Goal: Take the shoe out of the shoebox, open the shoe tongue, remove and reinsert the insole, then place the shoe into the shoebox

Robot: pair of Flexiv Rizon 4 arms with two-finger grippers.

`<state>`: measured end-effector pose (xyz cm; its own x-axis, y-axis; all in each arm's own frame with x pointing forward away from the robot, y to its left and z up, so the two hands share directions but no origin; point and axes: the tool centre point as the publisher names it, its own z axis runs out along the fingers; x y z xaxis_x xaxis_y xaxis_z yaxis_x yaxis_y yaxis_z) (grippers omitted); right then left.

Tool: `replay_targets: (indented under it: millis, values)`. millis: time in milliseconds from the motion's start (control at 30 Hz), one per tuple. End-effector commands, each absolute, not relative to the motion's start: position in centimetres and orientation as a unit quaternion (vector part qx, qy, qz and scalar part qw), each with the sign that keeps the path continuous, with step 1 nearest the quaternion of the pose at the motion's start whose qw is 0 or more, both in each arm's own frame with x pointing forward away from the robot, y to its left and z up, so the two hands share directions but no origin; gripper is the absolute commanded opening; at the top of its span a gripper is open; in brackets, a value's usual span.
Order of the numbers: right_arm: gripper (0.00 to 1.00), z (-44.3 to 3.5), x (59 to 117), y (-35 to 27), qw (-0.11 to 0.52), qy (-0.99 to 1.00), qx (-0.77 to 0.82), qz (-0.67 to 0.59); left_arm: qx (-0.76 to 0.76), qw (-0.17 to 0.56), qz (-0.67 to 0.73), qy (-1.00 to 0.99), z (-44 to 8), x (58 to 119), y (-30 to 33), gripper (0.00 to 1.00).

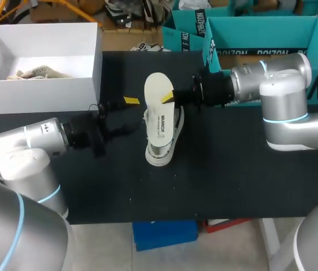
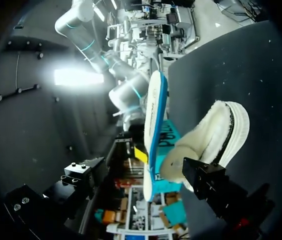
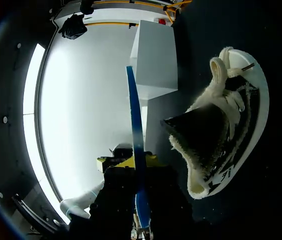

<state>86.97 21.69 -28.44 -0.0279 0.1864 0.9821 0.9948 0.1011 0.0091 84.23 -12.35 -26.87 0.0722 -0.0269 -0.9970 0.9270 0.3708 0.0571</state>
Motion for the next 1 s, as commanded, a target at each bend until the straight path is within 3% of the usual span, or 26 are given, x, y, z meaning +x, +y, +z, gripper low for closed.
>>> replay_targets:
  millis: [33, 400, 600, 700, 1000]
  values:
    - [0.00, -28.5, 87.0, 21.8, 0.470, -0.574, -0.515, -0.430, 0.406, 0.612, -0.400, 0.548, -26.8, 86.7, -13.3, 1.00]
    - [0.00, -28.5, 87.0, 21.8, 0.470, -0.574, -0.515, -0.430, 0.445, 0.605, -0.395, 0.529, -26.7, 88.9, -15.0, 0.99]
    - [0.00, -28.5, 87.0, 21.8, 0.470, -0.574, -0.515, -0.430, 0.451, 0.599, -0.400, 0.528, -27.3, 88.5, -15.7, 0.72]
    - [0.00, -28.5, 87.0, 21.8, 0.470, -0.574, -0.515, -0.430, 0.451, 0.595, -0.402, 0.530, -27.8, 88.5, -16.0, 0.50]
    - [0.00, -28.5, 87.0, 21.8, 0.470, -0.574, -0.515, -0.430, 0.447, 0.595, -0.407, 0.529, -27.8, 88.2, -16.6, 0.42]
